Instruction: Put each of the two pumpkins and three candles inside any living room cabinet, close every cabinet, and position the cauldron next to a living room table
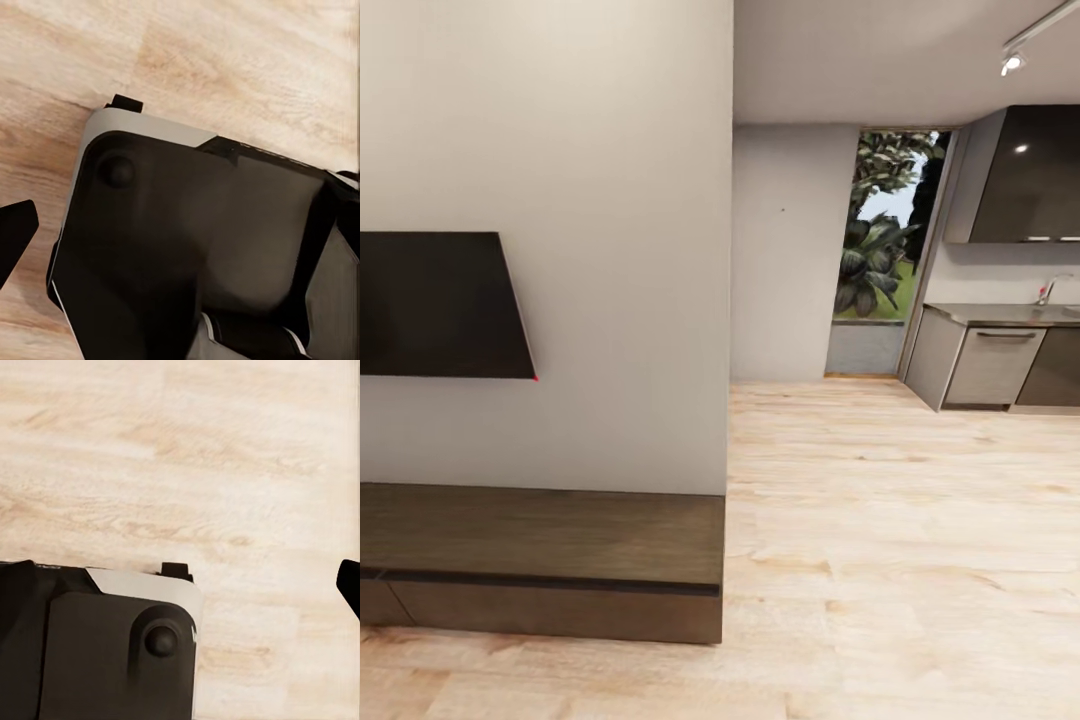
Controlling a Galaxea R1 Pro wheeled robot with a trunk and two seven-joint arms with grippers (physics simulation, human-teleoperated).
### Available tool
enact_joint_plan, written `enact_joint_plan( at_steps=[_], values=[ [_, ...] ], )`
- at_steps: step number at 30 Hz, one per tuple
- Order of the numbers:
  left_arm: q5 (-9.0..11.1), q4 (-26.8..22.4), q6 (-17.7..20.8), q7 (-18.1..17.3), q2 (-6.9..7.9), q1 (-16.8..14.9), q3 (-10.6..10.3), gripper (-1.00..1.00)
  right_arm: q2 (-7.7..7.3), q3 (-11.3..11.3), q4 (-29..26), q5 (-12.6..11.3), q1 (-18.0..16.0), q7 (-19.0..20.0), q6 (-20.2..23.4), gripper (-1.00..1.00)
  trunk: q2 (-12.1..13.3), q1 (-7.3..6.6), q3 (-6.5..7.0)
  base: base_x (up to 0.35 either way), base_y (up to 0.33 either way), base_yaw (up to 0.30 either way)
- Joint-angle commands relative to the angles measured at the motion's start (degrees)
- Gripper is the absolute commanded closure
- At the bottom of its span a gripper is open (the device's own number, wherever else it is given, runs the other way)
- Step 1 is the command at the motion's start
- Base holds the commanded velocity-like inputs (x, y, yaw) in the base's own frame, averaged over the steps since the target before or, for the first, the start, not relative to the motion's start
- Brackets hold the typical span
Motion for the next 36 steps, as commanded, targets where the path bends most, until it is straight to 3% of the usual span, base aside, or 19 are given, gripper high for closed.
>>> enact_joint_plan(
  at_steps=[1, 2, 5, 7, 12, 13, 14, 15, 18, 22, 24, 26, 36],
  values=[
    [1.3, -0.2, 0.5, -0.1, 0.00, -0.1, 0.1, -1.00, -0.05, 0.0, -0.7, 0.4, 0.0, 0.1, 0.9, -1.00, -0.5, 0.24, -0.29, 0.000, 0.000, 0.000],
    [2.7, -0.3, 1.2, -0.1, -0.03, -0.5, 0.0, -1.00, -0.08, 0.0, -2.1, 0.4, 0.0, 0.1, 2.8, -1.00, -0.9, 0.46, -0.46, 0.000, 0.000, 0.000],
    [3.7, -0.3, 3.0, -0.1, -0.05, -1.9, 0.0, -1.00, -0.07, 0.0, -4.2, 0.2, 0.0, 0.2, 6.3, -1.00, -2.1, 1.12, -1.00, 0.000, 0.000, 0.000],
    [4.3, -0.4, 5.9, -0.1, -0.05, -4.5, 0.1, -1.00, -0.02, 0.0, -6.3, 0.2, 0.0, 0.4, 10.0, -1.00, -2.9, 1.56, -1.36, 0.000, 0.000, 0.000],
    [5.9, -0.4, 8.3, -1.2, -0.04, -6.4, 0.1, -1.00, 0.10, 0.0, -9.0, 0.1, -0.2, 0.5, 12.3, -1.00, -4.9, 2.66, -2.26, 0.000, 0.000, 0.000],
    [8.9, -0.4, 10.2, -2.8, 0.15, -8.0, 0.1, -1.00, 0.13, 0.1, -11.7, 0.1, -0.9, 0.5, 14.2, -1.00, -5.3, 2.88, -2.44, 0.000, 0.000, 0.000],
    [9.9, -0.4, 10.8, -3.2, 0.21, -8.4, 0.1, -1.00, 0.14, 0.1, -12.3, 0.1, -1.1, 0.5, 15.0, -1.00, -5.7, 3.10, -2.62, 0.000, 0.000, 0.000],
    [14.0, -0.4, 13.4, -4.3, 0.60, -10.1, 0.0, -1.00, 0.15, 0.1, -15.6, 0.1, -1.9, 0.8, 18.9, -1.00, -6.1, 3.32, -2.80, 0.000, 0.000, 0.000],
    [16.3, -0.4, 15.1, -4.6, 0.87, -11.0, 0.0, -1.00, 0.15, 0.1, -18.3, 0.1, -2.4, 1.6, 22.0, -1.00, -7.3, 3.98, -3.34, 0.000, 0.000, 0.000],
    [17.9, -0.4, 16.3, -4.9, 1.12, -11.9, 0.0, -1.00, 0.15, 0.1, -21.5, 0.1, -2.9, 3.2, 25.5, -1.00, -8.9, 4.85, -4.06, 0.000, 0.000, 0.000],
    [19.6, -0.4, 17.0, -5.5, 1.56, -14.4, 0.1, -1.00, 0.18, 0.1, -26.2, 0.1, -4.5, 5.2, 30.2, -1.00, -9.7, 5.29, -4.41, 0.000, 0.000, 0.000],
    [20.6, -0.4, 17.1, -6.1, 1.63, -15.2, 0.1, -1.00, 0.32, 0.1, -27.6, 0.1, -5.1, 5.6, 31.9, -1.00, -10.5, 5.73, -4.77, 0.000, 0.000, 0.000],
    [23.3, -0.4, 17.3, -9.6, 1.73, -18.5, 0.1, -1.00, 2.45, 0.1, -34.0, 0.1, -6.0, 6.1, 37.0, -1.00, -14.5, 7.93, -6.57, 0.000, 0.000, 0.000]
  ],
)
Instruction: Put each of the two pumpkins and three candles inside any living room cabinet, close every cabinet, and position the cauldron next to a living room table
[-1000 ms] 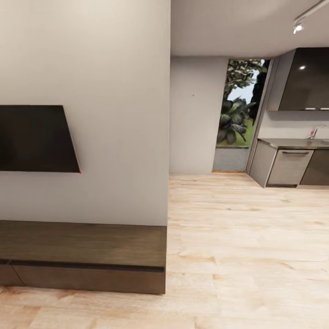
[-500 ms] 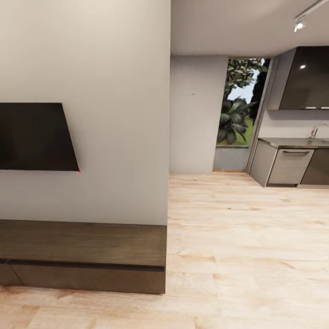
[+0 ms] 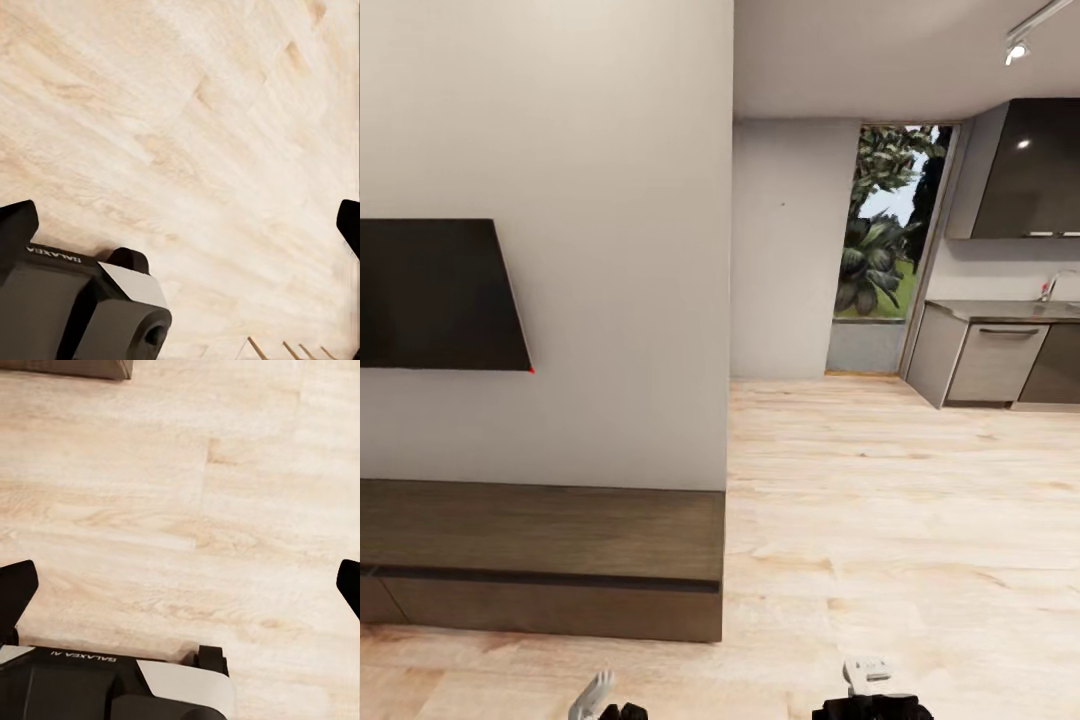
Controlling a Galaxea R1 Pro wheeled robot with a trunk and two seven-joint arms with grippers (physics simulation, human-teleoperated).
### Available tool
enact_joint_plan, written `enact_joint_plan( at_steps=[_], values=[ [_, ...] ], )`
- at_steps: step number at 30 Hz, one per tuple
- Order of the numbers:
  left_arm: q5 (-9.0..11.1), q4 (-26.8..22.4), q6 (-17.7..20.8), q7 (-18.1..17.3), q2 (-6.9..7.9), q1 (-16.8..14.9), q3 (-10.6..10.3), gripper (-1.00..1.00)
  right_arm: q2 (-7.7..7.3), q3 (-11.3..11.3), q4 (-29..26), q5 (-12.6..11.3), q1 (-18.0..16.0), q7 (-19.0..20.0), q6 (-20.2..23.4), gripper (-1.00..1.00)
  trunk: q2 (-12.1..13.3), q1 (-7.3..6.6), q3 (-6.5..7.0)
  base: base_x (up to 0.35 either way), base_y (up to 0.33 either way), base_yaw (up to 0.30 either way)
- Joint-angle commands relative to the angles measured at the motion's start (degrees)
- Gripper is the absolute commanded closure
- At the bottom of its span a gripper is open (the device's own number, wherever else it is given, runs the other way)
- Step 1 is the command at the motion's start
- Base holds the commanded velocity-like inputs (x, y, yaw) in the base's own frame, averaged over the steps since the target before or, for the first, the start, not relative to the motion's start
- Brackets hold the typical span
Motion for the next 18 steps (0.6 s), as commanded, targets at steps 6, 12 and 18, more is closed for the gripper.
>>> enact_joint_plan(
  at_steps=[6, 12, 18],
  values=[
    [1.3, 0.0, 2.7, -9.1, 2.12, -1.7, 0.1, -1.00, 1.40, 0.0, -10.0, -0.1, -0.1, 0.4, 7.6, -1.00, -2.5, 1.33, -1.17, 0.000, 0.000, 0.000],
    [1.5, 0.0, 3.4, -15.0, 3.24, -1.8, 0.1, -1.00, 1.48, 0.0, -13.1, -4.6, -0.7, 0.4, 9.9, -1.00, -4.9, 2.65, -2.24, 0.000, 0.000, 0.000],
    [1.6, -0.1, 3.5, -18.8, 3.37, -1.9, 0.1, -1.00, 1.58, 0.1, -13.6, -6.9, -5.0, 0.4, 10.3, -1.00, -7.3, 3.97, -3.32, 0.000, 0.000, 0.000]
  ],
)
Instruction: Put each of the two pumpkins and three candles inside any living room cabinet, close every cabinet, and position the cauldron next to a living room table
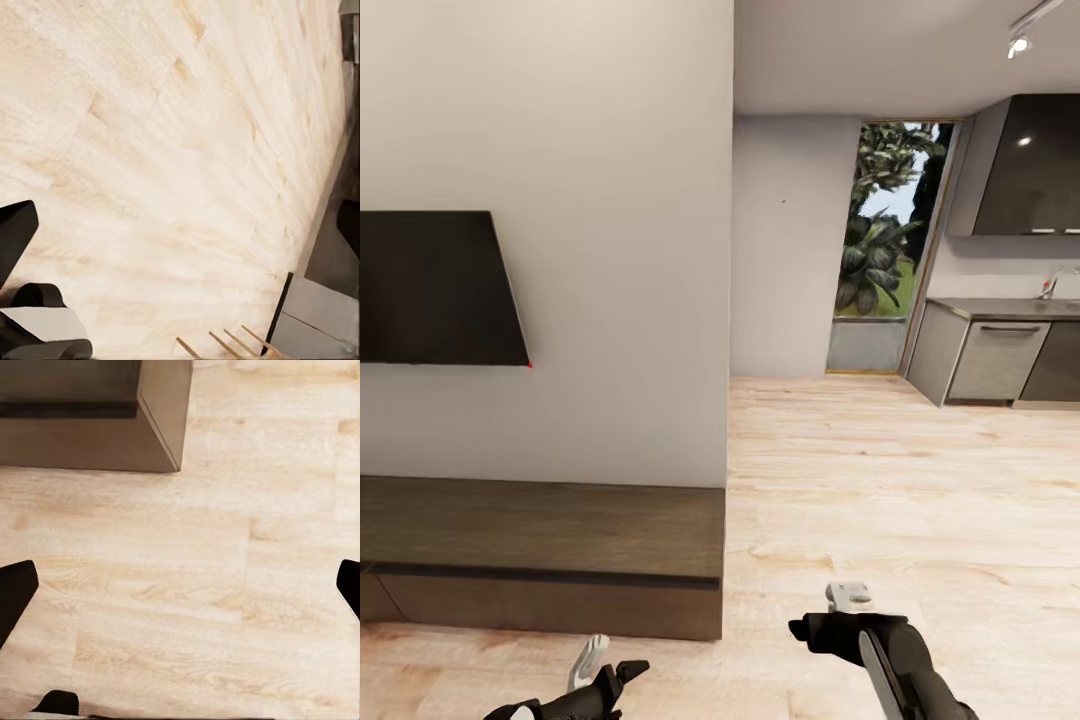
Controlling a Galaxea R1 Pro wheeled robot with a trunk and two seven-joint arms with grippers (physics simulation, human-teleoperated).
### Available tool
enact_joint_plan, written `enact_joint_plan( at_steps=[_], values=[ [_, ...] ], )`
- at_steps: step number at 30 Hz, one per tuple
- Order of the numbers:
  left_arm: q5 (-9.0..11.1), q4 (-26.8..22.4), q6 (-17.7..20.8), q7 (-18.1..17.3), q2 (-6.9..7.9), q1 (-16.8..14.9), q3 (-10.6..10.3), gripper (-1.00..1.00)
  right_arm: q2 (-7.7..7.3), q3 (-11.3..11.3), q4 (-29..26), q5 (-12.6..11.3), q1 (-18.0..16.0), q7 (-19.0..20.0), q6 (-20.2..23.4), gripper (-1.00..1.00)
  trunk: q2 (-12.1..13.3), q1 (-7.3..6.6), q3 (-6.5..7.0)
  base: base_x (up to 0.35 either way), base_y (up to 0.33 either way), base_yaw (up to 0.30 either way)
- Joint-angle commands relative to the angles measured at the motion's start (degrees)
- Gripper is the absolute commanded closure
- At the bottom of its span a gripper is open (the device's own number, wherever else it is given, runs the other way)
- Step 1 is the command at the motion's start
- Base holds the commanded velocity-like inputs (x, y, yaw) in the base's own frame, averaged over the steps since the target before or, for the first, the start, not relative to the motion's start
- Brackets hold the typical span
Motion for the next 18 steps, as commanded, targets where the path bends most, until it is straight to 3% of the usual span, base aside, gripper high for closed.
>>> enact_joint_plan(
  at_steps=[1, 6, 10, 18],
  values=[
    [0.3, 0.0, 0.4, -2.3, -0.01, -0.1, 0.1, -1.00, 0.06, 0.0, -0.1, -0.5, -1.3, -0.1, 0.3, -1.00, -0.5, 0.23, -0.26, 0.000, 0.000, 0.000],
    [0.3, 0.0, 0.4, -5.5, -0.03, -0.3, 0.0, -1.00, 0.08, 0.1, -0.2, -0.7, -2.2, -0.1, 0.2, -1.00, -2.5, 1.33, -1.16, 0.000, 0.000, 0.000],
    [0.2, 0.1, 0.2, -11.2, -0.04, -0.4, 0.1, -1.00, -0.05, 0.0, -0.8, -0.8, -2.5, 0.2, 0.3, -1.00, -4.1, 2.21, -1.88, 0.000, 0.000, 0.000],
    [0.0, 0.2, -0.4, -12.1, -0.33, -0.4, 0.1, -1.00, -0.07, 0.0, -1.5, -0.8, -3.6, 2.1, 0.3, -1.00, -6.5, 3.53, -2.96, 0.000, 0.000, 0.000]
  ],
)
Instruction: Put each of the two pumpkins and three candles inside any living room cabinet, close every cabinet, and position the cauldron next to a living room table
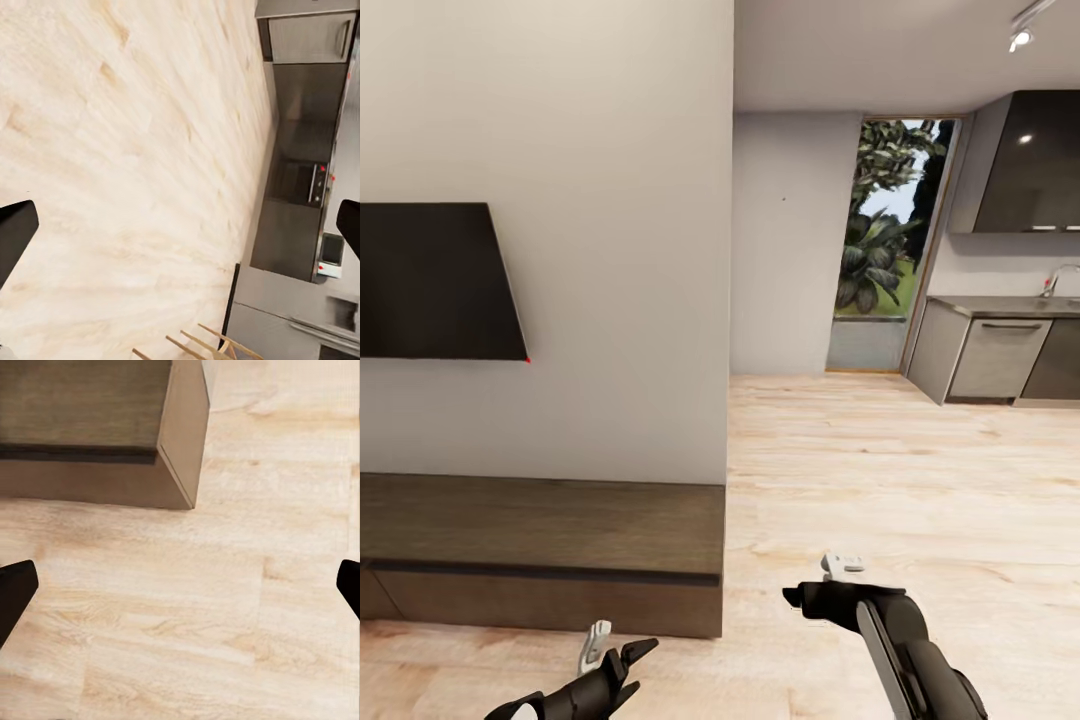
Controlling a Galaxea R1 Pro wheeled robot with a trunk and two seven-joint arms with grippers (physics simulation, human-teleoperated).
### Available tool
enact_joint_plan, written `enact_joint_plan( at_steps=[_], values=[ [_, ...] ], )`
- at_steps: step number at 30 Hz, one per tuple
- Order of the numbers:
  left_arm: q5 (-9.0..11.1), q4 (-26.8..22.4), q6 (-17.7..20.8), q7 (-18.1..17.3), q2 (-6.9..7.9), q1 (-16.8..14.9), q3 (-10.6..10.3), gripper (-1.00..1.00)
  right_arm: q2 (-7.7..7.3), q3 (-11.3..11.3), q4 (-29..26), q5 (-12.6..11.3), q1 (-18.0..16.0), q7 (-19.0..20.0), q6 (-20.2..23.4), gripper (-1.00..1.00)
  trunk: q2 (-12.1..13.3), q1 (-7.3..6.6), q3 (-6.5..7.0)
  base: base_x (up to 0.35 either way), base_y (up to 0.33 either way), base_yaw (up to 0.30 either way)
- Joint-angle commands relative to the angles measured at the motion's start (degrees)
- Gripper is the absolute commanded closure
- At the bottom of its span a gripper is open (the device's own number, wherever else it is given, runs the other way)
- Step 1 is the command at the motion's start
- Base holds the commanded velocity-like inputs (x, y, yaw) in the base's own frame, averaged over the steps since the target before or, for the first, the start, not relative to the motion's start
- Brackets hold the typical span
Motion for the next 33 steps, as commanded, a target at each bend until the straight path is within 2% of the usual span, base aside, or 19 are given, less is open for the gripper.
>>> enact_joint_plan(
  at_steps=[1, 7, 9, 17, 19, 23, 26, 33],
  values=[
    [0.2, 0.1, -0.4, 0.0, 0.02, 0.0, 0.7, -1.00, 0.01, -0.1, -0.1, -0.3, -1.1, 1.3, 0.2, -1.00, 0.0, 0.00, -0.07, 0.000, 0.000, 0.000],
    [0.1, 0.3, -4.0, 0.0, -0.03, 0.0, 5.5, -1.00, 0.04, -0.2, -0.4, -0.3, -1.8, 3.6, 0.3, -1.00, -2.5, 1.32, -1.15, 0.000, 0.000, 0.000],
    [0.2, 0.2, -4.8, -0.2, 0.01, 0.0, 8.2, -1.00, 0.09, -0.1, -0.6, -0.3, -1.9, 4.1, 0.4, -1.00, -3.3, 1.76, -1.51, 0.000, 0.000, 0.000],
    [0.3, 0.2, -5.3, -0.1, -0.05, 0.0, 9.7, -1.00, 0.10, -0.4, -0.8, -0.3, -2.0, 4.3, 0.5, -1.00, -6.5, 3.52, -2.94, 0.000, 0.000, 0.000],
    [0.3, 0.2, -5.3, -0.1, -0.05, 0.0, 11.0, -1.00, 0.10, -0.5, -0.8, -0.3, -2.0, 4.3, 0.5, -1.00, -7.3, 3.96, -3.30, 0.000, 0.000, 0.000],
    [0.1, 0.3, -7.1, 0.1, -0.15, 0.0, 16.3, -1.00, 0.17, -0.5, -0.8, -0.4, -2.0, 5.8, 0.4, -1.00, -8.9, 4.83, -4.02, 0.000, 0.000, 0.000],
    [0.2, 0.2, -8.5, 0.2, -0.16, 0.0, 17.4, -1.00, 0.18, -0.5, -0.8, -0.4, -2.0, 7.1, 0.4, -1.00, -10.1, 5.49, -4.56, 0.000, 0.000, 0.000],
    [0.4, 0.0, -9.4, 0.0, -0.39, 0.0, 18.1, -1.00, 0.18, -0.3, -0.8, -0.4, -2.0, 8.2, 0.1, -1.00, -12.9, 7.03, -5.82, 0.000, 0.000, 0.000]
  ],
)
